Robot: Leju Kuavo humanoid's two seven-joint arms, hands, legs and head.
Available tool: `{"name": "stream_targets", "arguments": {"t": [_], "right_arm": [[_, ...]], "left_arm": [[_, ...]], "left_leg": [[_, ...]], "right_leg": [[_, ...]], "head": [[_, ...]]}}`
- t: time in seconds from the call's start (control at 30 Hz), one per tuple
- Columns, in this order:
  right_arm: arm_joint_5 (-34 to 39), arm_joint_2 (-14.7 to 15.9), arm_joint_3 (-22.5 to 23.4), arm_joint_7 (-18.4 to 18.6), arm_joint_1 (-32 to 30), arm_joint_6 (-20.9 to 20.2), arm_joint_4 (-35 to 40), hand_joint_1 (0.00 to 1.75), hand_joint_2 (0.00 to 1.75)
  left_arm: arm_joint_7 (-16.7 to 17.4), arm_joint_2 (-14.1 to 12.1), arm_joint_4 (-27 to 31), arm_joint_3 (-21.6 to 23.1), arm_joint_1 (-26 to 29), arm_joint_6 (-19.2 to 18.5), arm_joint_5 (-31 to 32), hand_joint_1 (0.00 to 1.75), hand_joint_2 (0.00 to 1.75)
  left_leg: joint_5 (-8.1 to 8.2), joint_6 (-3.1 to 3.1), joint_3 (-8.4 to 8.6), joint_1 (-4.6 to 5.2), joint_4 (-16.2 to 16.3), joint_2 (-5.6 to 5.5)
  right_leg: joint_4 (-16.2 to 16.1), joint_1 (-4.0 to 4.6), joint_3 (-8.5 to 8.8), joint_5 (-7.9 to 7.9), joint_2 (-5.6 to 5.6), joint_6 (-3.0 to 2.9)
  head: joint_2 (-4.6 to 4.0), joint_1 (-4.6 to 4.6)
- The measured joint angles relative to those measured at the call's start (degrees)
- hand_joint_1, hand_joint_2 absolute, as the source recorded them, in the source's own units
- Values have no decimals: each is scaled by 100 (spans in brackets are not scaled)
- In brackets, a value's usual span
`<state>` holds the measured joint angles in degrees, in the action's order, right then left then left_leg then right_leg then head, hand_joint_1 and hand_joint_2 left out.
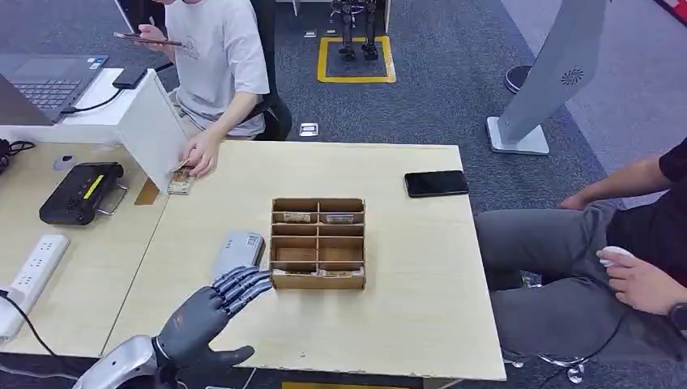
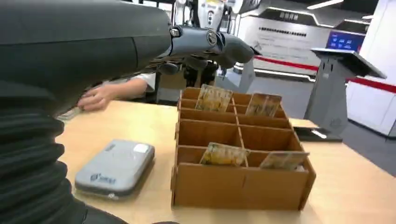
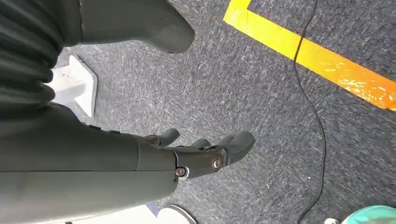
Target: Pass the card to the sensor for recognition and then transmit it.
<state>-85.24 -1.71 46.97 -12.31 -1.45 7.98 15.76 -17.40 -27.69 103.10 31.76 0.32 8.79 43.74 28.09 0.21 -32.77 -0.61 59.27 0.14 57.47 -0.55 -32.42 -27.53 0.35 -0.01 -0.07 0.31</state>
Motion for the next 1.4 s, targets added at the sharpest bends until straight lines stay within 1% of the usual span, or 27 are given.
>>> {"name": "stream_targets", "arguments": {"t": [0.33,0.37,0.43,0.5,0.53,0.6,0.63,0.7,0.77,0.83,0.9,0.93,1.03,1.2,1.4], "right_arm": [[0,-46,11,7,-7,0,85,0,175],[-2,-46,11,11,-8,-4,87,0,175],[-11,-50,11,28,-8,-11,87,0,175],[-18,-70,11,64,-8,-29,87,0,175],[-26,-83,11,87,-9,-53,87,0,175],[-50,-101,11,138,-10,-87,90,0,175],[-50,-107,11,140,-12,-90,90,0,175],[-57,-127,11,173,-20,-96,107,0,175],[-61,-142,11,208,-34,-107,133,0,175],[-70,-164,11,212,-51,-131,177,0,175],[-118,-192,11,201,-60,-153,229,0,175],[-122,-205,11,194,-60,-162,238,0,175],[-138,-232,11,168,-60,-173,273,0,175],[-138,-245,11,168,-59,-173,304,0,175],[-138,-247,11,168,-60,-173,317,0,175]], "left_arm": [[17,7,-42,94,60,11,15,0,175],[70,7,-44,96,59,17,81,0,175],[274,24,-88,111,57,107,394,0,175],[532,72,-215,162,48,324,908,0,175],[685,120,-326,192,37,488,1221,0,175],[927,242,-574,255,8,700,1633,0,175],[986,293,-669,278,-10,774,1714,0,175],[1078,431,-866,288,-51,855,1676,0,175],[1213,606,-1014,288,-96,927,1698,0,175],[1430,750,-1086,288,-154,1036,1959,0,175],[1704,898,-1154,291,-251,1130,2438,0,175],[1768,942,-1194,302,-310,1132,2599,0,175],[1856,1010,-1320,332,-426,1136,2763,0,175],[1860,1080,-1445,356,-492,1141,2785,0,175],[1860,1106,-1530,374,-520,1143,2789,0,175]], "left_leg": [[0,0,0,1,0,-2],[0,0,0,1,0,-2],[0,0,1,1,0,-3],[0,0,1,2,0,-2],[0,0,1,2,0,-2],[0,0,1,2,1,-3],[0,0,1,2,1,-3],[0,0,1,2,1,-3],[0,0,1,2,1,-3],[0,1,1,3,2,-4],[-1,1,0,3,2,-5],[-1,1,0,3,2,-5],[-1,1,2,3,2,-3],[-1,1,2,2,1,-4],[-1,1,2,2,1,-3]], "right_leg": [[0,0,2,0,-2,0],[0,0,2,0,-1,0],[0,0,1,0,-1,0],[0,0,1,0,-1,0],[0,0,1,0,-1,0],[0,0,1,0,-1,0],[0,0,1,0,-1,0],[0,0,1,0,-2,0],[0,0,1,0,-2,0],[0,0,1,1,-3,1],[0,0,2,1,-5,1],[0,0,2,1,-5,0],[0,0,2,2,-3,-2],[0,0,2,2,-4,-2],[0,0,1,2,-4,-2]], "head": [[0,0],[0,2],[0,0],[0,0],[0,2],[0,2],[0,0],[0,0],[0,0],[0,0],[0,0],[0,2],[0,0],[0,0],[0,0]]}}
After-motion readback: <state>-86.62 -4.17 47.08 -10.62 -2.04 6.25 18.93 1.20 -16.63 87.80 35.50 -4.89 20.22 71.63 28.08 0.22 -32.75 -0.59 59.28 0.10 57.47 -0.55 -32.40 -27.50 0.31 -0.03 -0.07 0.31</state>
